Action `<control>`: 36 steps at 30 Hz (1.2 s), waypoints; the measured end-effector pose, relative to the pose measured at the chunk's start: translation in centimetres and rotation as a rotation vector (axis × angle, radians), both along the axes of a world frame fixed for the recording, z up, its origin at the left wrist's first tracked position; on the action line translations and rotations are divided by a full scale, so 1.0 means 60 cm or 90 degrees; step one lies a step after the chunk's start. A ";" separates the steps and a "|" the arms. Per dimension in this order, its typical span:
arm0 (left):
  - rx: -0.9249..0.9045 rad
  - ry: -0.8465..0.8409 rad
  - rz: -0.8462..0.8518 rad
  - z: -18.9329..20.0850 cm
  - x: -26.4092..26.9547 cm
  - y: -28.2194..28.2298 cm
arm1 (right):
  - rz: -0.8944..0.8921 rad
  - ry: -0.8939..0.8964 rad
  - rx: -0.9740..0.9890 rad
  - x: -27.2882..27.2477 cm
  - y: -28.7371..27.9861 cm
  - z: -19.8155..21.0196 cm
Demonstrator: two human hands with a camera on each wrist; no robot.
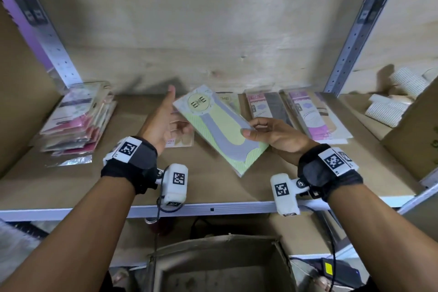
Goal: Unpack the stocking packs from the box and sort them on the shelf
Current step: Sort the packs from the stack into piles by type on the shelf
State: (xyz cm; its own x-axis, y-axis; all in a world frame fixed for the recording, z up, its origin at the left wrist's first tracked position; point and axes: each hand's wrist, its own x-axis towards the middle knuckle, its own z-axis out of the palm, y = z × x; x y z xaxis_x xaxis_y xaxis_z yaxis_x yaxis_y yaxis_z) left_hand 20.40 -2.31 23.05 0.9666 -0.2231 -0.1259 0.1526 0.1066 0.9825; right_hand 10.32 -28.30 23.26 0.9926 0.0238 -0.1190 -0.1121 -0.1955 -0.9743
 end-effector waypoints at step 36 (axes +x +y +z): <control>0.231 0.000 -0.039 -0.016 -0.015 -0.023 | -0.212 -0.042 -0.147 0.058 0.048 -0.027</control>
State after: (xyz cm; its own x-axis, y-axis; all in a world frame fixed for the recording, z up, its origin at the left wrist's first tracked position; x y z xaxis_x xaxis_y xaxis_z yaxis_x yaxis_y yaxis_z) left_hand 19.51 -3.69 22.07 0.9528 -0.2217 -0.2072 0.1475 -0.2585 0.9547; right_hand 13.81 -25.45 21.63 0.9470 -0.3206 -0.0186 -0.1444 -0.3733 -0.9164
